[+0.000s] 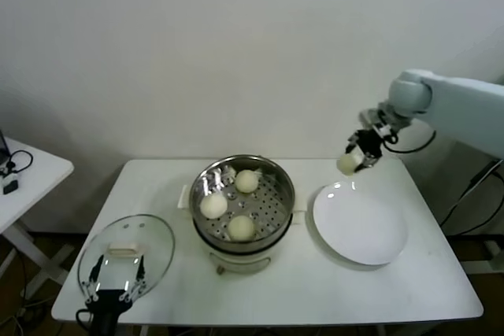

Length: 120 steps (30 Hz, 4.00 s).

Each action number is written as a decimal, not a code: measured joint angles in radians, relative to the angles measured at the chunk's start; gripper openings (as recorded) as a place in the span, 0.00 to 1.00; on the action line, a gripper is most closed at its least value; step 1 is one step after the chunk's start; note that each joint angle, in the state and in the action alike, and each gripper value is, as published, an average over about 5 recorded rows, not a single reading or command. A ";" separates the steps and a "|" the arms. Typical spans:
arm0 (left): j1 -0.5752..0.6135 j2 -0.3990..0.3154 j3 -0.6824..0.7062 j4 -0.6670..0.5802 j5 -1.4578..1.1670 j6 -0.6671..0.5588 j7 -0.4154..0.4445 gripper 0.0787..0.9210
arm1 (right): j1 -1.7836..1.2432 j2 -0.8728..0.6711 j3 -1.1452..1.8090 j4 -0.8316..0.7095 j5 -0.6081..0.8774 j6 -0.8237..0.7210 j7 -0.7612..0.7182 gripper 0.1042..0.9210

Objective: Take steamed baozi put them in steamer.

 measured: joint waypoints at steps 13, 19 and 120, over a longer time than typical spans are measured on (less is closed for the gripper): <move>0.002 0.000 0.007 -0.004 -0.007 0.001 0.001 0.88 | 0.050 0.106 0.027 0.179 0.149 -0.154 0.082 0.57; 0.004 0.000 0.004 -0.008 -0.008 0.002 0.002 0.88 | -0.016 0.161 0.055 0.183 0.143 -0.191 0.117 0.57; -0.065 0.000 0.035 -0.036 -0.021 0.039 0.013 0.88 | -2.513 0.259 2.177 0.592 0.007 0.461 0.992 0.88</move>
